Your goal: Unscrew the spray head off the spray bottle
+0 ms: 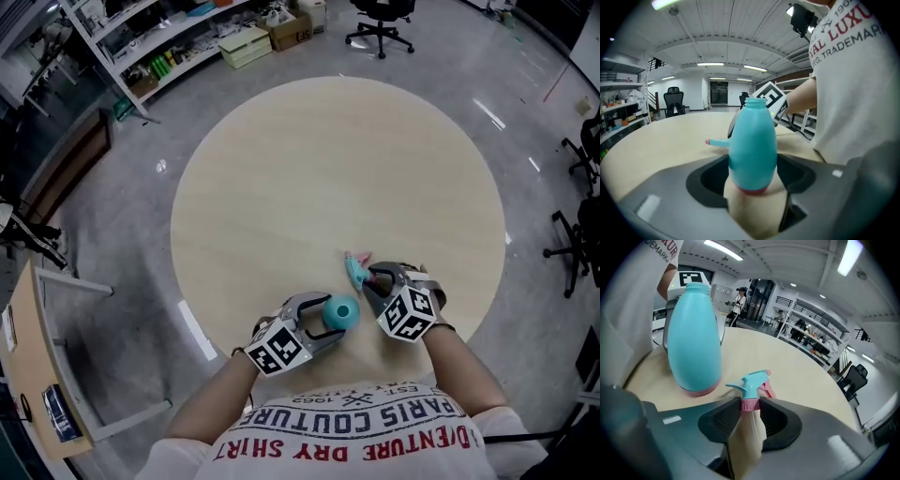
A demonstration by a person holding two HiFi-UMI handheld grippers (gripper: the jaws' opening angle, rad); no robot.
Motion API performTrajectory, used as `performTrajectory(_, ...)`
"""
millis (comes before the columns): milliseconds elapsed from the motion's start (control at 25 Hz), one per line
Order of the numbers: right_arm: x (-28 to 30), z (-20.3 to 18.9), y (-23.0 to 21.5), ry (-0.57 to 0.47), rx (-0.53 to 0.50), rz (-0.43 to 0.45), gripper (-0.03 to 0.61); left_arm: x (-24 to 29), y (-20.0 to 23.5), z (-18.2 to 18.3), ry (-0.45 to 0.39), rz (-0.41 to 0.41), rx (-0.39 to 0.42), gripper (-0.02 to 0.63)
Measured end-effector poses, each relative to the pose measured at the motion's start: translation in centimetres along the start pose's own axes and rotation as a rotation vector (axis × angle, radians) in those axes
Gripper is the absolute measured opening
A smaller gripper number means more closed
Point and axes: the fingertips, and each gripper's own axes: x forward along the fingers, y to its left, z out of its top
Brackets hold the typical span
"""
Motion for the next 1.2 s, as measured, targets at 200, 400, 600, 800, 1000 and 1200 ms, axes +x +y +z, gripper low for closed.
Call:
performTrajectory(200,0.1,0.1,1.0,-0.014,0.062,0.049,0.146,-0.3,-0.4,-0.2,0.015,0.002,-0.001,0.321)
performTrajectory(400,-1.3,1.4,-0.5,-0.128,0.270,0.013,0.250,-0.3,0.5,-0.6,0.013,0.058,-0.004,0.321)
performTrajectory(600,-9.1,5.8,-0.5,-0.351,0.466,-0.010,0.244,-3.1,0.5,0.4,-0.084,0.097,-0.103,0.337)
performTrajectory(800,-15.8,8.2,4.6,-0.471,0.586,0.043,0.002,-8.4,-1.2,2.6,-0.170,0.213,-0.206,0.158)
performTrajectory(1000,-17.9,8.4,10.8,-0.508,0.628,0.127,0.002,-8.6,-7.4,4.9,-0.215,0.153,-0.277,0.002)
performTrajectory(1200,-19.8,6.1,17.8,-0.529,0.691,0.187,0.002,-6.4,-15.9,3.5,-0.193,0.065,-0.321,0.002)
